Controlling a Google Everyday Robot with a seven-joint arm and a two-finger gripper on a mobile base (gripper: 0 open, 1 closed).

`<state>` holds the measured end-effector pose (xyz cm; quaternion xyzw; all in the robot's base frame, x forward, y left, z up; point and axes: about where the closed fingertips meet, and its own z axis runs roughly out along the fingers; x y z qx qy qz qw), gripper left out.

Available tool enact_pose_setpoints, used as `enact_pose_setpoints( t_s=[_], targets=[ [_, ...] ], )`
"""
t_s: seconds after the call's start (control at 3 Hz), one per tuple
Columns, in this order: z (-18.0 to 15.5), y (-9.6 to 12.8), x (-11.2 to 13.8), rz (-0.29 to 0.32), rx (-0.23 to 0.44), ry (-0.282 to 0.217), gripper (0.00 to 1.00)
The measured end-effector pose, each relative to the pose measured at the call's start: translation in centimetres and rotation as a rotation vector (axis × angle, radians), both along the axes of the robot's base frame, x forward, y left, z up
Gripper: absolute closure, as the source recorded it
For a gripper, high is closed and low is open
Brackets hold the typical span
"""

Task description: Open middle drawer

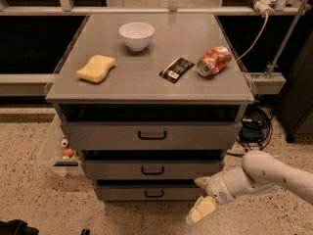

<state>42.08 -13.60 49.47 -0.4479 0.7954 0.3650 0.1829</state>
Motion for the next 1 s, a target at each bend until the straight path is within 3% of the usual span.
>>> enact_pose_setpoints(
  t_s=[0.33,0.67,1.0],
  targets=[
    [0.44,1.54,3.67,0.004,0.063,-0.137,0.0],
    [0.47,1.79,3.68,0.016,0.064,-0.144,0.0],
    [-0.36,0.94,3.68,-0.02,0.035,-0.159,0.0]
  ],
)
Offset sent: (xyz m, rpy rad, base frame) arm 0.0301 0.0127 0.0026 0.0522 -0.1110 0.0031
